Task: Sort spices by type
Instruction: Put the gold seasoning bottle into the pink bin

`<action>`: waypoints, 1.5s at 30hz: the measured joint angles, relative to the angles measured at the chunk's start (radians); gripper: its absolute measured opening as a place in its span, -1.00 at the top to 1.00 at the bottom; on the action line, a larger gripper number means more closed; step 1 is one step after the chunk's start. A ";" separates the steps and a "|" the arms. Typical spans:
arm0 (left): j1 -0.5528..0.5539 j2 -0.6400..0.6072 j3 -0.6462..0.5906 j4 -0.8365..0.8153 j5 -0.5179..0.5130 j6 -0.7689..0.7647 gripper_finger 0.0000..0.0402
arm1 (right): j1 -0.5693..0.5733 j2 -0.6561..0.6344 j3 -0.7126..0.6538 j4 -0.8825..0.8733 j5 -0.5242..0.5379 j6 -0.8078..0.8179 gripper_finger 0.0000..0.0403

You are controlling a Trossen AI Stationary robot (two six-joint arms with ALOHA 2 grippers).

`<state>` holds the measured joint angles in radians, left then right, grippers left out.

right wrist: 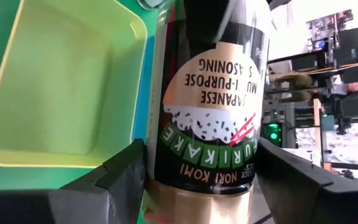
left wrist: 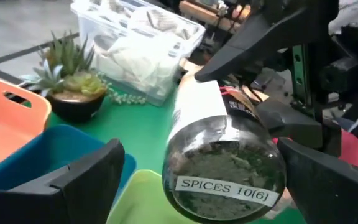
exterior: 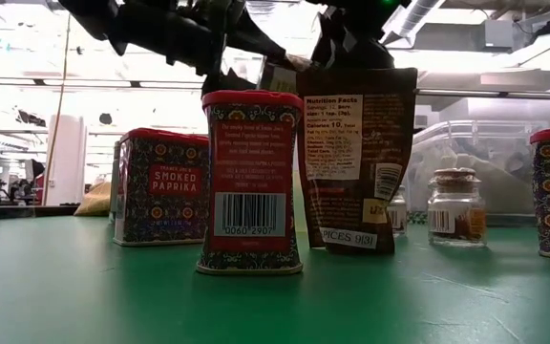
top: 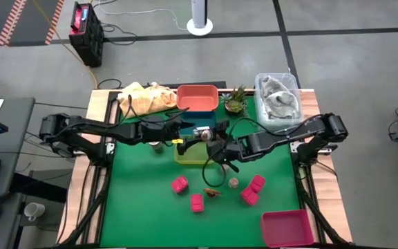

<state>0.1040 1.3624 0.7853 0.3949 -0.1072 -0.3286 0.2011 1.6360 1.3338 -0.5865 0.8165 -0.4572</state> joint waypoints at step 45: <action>-0.040 -0.001 -0.289 0.452 0.024 0.178 -0.34 | -0.154 -0.198 -0.063 0.249 -0.630 0.227 -0.96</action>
<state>0.0640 1.3617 0.4961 0.8473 -0.0834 -0.1504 0.0466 1.4379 1.2709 -0.3378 0.1870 -0.2299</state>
